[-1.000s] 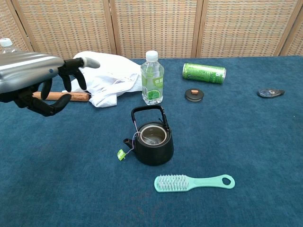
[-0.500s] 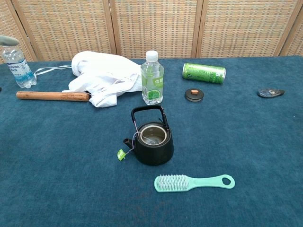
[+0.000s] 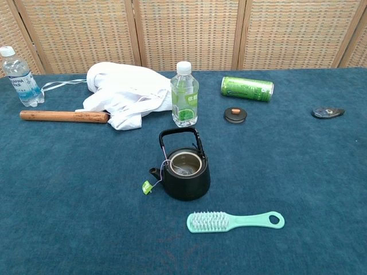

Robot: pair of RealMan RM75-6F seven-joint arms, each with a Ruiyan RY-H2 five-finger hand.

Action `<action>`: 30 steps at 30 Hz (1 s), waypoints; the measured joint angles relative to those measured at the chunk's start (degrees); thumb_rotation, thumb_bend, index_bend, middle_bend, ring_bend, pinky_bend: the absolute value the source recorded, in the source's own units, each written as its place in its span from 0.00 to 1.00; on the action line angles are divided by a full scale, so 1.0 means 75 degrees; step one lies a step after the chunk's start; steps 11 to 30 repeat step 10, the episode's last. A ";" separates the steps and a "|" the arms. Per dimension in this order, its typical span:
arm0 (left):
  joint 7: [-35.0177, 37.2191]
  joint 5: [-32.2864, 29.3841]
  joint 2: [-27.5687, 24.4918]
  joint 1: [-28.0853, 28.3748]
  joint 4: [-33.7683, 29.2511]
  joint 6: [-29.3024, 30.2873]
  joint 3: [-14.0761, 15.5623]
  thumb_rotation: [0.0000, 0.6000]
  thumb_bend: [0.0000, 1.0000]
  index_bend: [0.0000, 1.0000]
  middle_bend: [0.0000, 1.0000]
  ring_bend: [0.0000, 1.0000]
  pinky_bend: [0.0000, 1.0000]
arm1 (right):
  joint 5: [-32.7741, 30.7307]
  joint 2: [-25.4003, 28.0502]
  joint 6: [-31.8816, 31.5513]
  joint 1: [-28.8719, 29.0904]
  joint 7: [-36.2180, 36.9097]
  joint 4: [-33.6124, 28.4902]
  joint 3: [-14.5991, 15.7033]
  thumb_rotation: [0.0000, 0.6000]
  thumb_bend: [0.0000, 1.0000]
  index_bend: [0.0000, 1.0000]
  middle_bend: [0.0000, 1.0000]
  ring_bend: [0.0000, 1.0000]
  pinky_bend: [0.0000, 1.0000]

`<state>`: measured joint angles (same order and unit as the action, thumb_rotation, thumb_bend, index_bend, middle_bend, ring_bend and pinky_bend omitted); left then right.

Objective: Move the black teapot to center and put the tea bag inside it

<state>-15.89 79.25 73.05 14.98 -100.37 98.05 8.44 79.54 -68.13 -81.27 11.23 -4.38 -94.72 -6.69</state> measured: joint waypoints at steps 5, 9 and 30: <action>-0.0053 -0.0002 -0.0155 -0.0262 -0.0072 -0.0248 0.0021 1.00 0.47 0.02 0.00 0.02 0.06 | 0.0034 -0.0017 -0.0030 -0.0067 0.0018 -0.0010 0.0037 0.42 0.65 0.39 0.25 0.19 0.28; -0.0076 0.0067 -0.0181 -0.0360 -0.0089 -0.0405 -0.0091 1.00 0.47 0.02 0.00 0.02 0.06 | 0.0053 -0.0011 -0.0064 -0.0105 0.0001 -0.0032 0.0035 0.43 0.65 0.39 0.25 0.19 0.28; -0.0082 0.0086 -0.0185 -0.0373 -0.0094 -0.0445 -0.0113 1.00 0.47 0.02 0.00 0.02 0.06 | 0.0050 -0.0011 -0.0066 -0.0111 -0.0008 -0.0035 0.0034 0.43 0.65 0.39 0.25 0.19 0.28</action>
